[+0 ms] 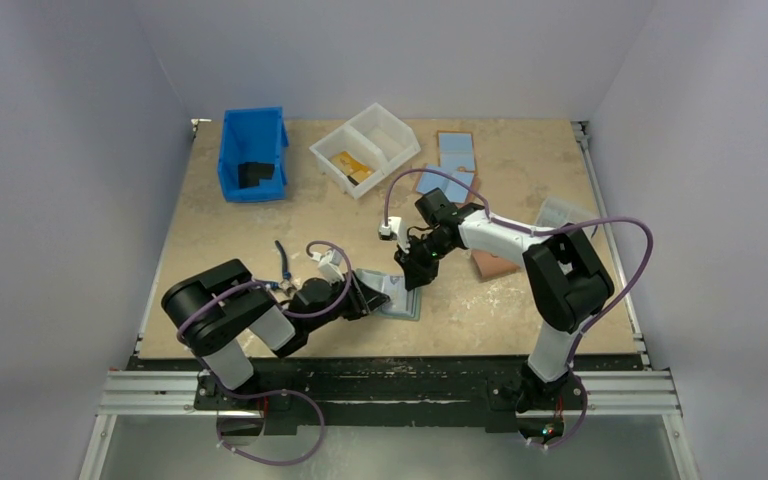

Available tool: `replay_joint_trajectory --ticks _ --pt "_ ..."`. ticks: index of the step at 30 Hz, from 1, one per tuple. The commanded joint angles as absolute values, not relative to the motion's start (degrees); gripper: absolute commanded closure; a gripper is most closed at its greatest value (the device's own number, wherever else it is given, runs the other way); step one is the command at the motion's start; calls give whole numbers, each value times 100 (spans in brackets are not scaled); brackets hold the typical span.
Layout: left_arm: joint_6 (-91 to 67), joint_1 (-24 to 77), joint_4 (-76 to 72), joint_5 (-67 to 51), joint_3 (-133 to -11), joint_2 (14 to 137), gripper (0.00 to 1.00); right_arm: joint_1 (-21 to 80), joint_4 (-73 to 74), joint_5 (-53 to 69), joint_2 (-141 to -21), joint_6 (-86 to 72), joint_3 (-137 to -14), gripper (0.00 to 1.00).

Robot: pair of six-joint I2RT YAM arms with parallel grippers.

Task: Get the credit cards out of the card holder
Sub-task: Open the card holder at the center of the board, then remove the credit card from the card holder.

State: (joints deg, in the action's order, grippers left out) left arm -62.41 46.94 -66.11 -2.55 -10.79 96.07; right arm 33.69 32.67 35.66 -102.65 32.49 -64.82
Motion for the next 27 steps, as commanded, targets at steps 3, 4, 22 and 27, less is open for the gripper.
replay_joint_trajectory --ticks 3,4,22,27 --pt "-6400 4672 -6555 -218 -1277 9879 69 3399 3226 3516 -10481 3194 -6520 83" --pt "-6406 4672 -6553 -224 -1304 9920 69 3432 3232 3590 -10530 3172 -6526 84" --pt "-6437 4668 -6639 -18 -1025 9714 100 3342 3705 3878 -10297 3548 -6776 65" --pt "-6450 4667 -6806 -73 -1011 9784 100 3349 3770 4138 -10208 3671 -6695 84"
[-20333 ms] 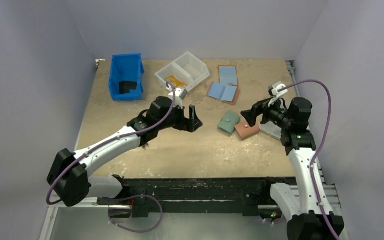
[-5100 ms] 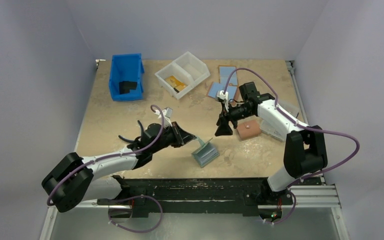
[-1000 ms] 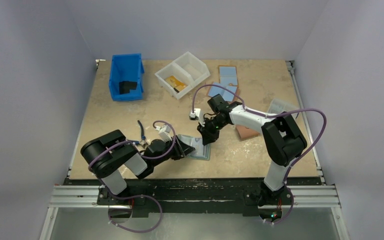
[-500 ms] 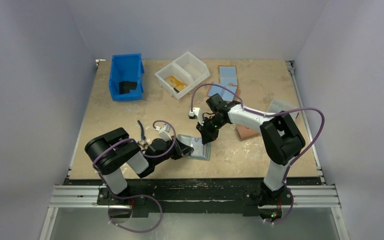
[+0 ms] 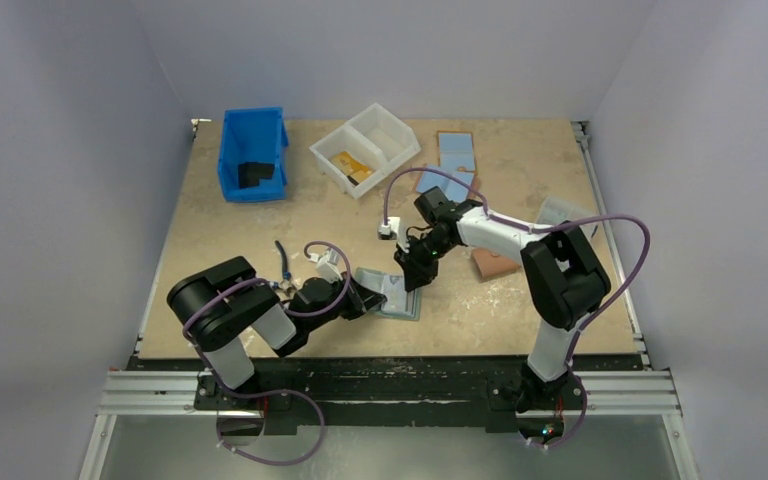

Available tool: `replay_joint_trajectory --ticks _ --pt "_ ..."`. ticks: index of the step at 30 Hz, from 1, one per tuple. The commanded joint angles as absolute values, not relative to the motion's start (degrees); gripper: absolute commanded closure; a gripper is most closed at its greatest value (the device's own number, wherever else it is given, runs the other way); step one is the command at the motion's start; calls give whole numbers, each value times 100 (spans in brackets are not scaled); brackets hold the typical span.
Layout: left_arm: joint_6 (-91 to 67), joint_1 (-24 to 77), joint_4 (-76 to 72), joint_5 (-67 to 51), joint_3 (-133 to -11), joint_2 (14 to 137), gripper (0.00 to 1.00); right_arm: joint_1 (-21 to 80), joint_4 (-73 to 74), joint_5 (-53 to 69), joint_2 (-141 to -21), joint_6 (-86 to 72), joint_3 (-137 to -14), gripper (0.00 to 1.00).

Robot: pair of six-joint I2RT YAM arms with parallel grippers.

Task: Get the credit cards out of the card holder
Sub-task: Remove the credit card from the card holder.

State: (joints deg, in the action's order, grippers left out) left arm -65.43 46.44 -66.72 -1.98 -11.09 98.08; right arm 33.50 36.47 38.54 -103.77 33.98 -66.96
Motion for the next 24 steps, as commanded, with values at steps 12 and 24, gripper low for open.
replay_joint_trajectory --ticks 12,24 --pt "-6495 4674 -7045 -149 -945 9861 100 3150 3012 3468 -9939 3052 -6577 89" --pt "-6530 4670 -7343 -250 -923 9973 100 3229 3747 4146 -9865 4158 -6548 100"
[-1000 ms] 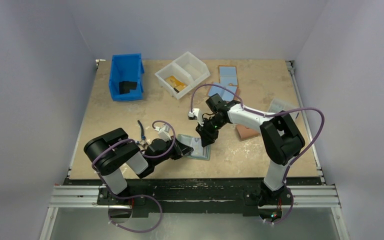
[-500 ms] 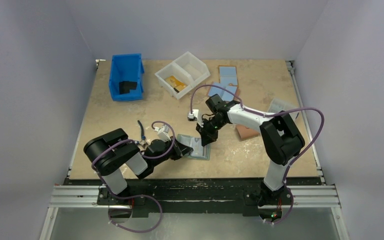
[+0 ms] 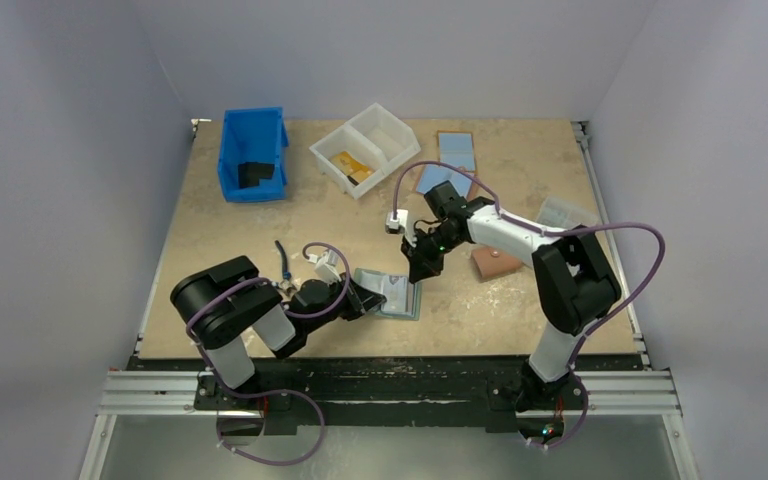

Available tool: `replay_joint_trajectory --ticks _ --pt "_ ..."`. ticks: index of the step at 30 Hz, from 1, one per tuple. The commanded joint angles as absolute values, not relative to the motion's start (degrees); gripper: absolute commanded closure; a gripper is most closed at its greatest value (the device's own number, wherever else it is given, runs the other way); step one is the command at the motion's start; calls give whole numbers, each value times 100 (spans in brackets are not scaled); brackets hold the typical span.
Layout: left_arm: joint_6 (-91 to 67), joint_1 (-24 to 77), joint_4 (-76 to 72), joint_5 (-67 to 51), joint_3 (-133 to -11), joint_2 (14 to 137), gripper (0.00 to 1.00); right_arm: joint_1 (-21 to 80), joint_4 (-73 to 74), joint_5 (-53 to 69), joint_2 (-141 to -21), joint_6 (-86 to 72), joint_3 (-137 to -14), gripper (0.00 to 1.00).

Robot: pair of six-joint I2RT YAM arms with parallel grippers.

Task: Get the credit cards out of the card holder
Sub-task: Remove the credit card from the card holder.

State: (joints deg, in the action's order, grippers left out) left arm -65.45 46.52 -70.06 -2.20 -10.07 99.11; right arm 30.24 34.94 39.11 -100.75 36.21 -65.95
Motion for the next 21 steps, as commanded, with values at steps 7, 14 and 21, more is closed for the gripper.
replay_joint_trajectory --ticks 7,14,21 --pt "-6555 4672 -7390 -275 -912 10001 100 3488 3554 3711 -9942 4106 -6457 100" --pt "-6583 4668 -7499 -299 -905 10075 100 3659 3349 3323 -10111 3869 -6443 100" --pt "-6668 4669 -7806 -404 -914 10279 95 3782 3165 3123 -10197 3681 -6408 100"
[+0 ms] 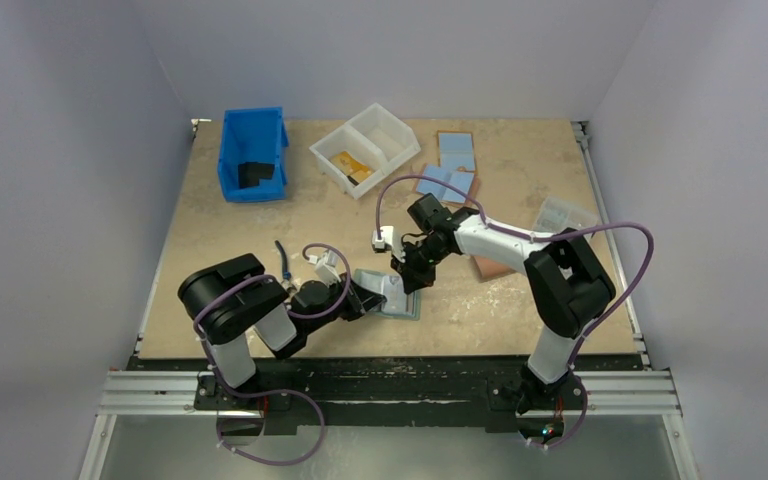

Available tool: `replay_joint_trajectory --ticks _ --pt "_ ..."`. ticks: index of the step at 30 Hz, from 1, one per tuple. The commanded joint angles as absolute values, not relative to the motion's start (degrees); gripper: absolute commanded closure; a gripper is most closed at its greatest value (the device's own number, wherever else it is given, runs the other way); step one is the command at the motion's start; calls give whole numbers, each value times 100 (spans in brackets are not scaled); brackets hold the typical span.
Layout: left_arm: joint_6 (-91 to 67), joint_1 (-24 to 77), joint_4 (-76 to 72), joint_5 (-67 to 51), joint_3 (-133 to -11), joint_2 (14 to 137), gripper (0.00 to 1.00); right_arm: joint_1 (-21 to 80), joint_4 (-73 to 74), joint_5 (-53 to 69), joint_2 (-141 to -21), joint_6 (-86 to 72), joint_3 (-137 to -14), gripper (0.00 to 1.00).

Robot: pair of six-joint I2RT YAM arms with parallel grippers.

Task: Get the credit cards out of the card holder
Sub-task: Remove the credit card from the card holder.

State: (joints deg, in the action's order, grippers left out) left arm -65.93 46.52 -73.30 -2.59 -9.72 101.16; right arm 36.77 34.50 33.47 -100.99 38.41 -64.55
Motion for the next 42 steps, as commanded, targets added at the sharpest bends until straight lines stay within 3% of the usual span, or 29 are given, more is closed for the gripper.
replay_joint_trajectory --ticks 1,6,13,19,24,31,36,42 --pt "-6673 4667 -7883 -431 -914 10313 91 3814 3126 3071 -10217 3637 -6401 100" --pt "-6682 4672 -8007 -498 -918 10387 74 3985 2851 2782 -10345 3349 -6364 100" --pt "-6737 4667 -8083 -510 -924 10494 72 4085 2769 2789 -10465 3198 -6372 100" --pt "-6996 4670 -8472 -492 -884 10748 77 4095 2892 3116 -10549 3186 -6440 100" --pt "-7123 4621 -9013 -461 -738 11009 100 4096 2927 3144 -10600 3191 -6477 100" --pt "-6744 4611 -8450 -394 -687 10629 100 4096 2913 2891 -10582 3266 -6473 100" --pt "-6295 4621 -7191 -177 -727 9884 100 4093 2865 2716 -10630 3242 -6464 100" --pt "-5922 4622 -5610 -18 -832 8964 100 4093 2848 2580 -10724 3196 -6477 91"
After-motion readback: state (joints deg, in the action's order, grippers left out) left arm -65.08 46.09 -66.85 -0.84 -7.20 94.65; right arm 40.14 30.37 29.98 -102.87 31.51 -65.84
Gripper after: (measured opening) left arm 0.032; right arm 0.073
